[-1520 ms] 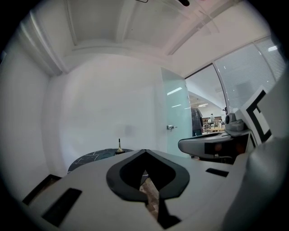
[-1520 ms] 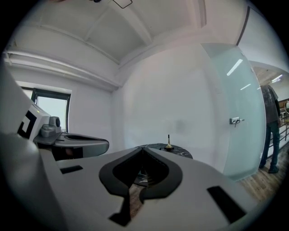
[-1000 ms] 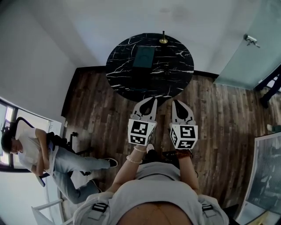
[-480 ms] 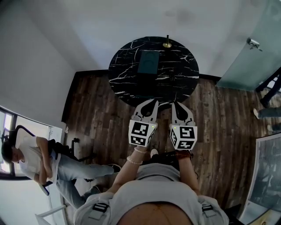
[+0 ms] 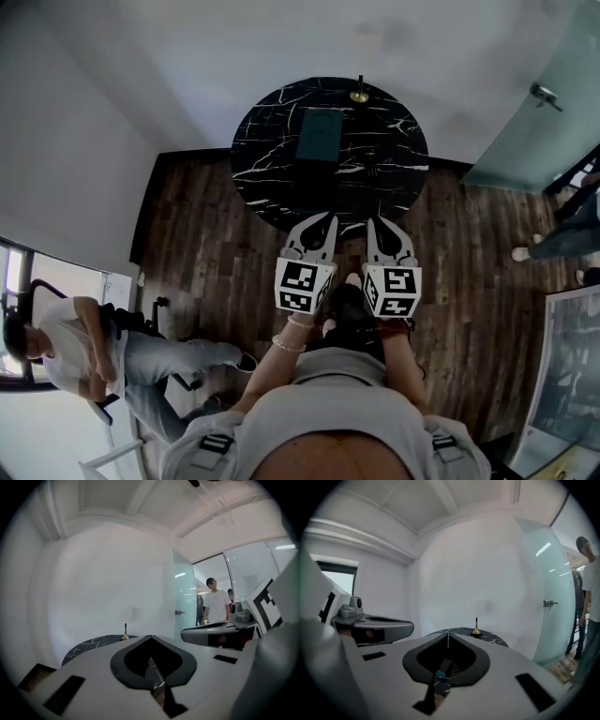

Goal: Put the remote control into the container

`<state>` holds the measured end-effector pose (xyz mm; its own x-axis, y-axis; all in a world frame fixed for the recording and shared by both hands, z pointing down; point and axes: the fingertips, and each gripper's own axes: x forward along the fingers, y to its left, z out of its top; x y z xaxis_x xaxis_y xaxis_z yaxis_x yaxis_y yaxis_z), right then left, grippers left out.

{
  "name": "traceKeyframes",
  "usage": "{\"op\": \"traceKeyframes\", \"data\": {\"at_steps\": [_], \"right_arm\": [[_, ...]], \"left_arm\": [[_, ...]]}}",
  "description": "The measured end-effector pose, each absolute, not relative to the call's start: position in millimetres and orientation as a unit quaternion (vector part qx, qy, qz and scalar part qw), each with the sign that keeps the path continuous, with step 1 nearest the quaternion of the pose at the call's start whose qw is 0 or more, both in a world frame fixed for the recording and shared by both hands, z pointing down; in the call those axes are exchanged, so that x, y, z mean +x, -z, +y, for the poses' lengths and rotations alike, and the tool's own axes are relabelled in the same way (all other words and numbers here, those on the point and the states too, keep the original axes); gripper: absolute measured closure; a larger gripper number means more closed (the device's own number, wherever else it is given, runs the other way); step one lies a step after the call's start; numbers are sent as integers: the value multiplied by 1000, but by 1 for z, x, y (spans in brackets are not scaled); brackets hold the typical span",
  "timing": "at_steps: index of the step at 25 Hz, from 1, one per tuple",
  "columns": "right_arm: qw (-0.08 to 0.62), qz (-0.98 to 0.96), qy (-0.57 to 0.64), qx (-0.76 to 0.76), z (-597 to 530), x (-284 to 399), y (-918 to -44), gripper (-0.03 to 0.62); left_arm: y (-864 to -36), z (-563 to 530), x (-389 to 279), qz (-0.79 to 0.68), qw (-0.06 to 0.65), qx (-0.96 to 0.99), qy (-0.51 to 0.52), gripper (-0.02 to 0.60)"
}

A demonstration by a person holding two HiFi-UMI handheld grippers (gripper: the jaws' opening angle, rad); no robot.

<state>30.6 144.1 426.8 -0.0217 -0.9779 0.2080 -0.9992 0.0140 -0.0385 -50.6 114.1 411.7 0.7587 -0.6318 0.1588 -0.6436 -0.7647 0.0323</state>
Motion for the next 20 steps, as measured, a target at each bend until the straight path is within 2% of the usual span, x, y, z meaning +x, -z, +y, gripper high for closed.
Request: {"op": "traceKeyframes", "data": {"at_steps": [20], "right_arm": [[84, -735, -111, 664, 5, 79, -437, 579]], "left_arm": [[-416, -14, 9, -350, 62, 931, -87, 575]]}}
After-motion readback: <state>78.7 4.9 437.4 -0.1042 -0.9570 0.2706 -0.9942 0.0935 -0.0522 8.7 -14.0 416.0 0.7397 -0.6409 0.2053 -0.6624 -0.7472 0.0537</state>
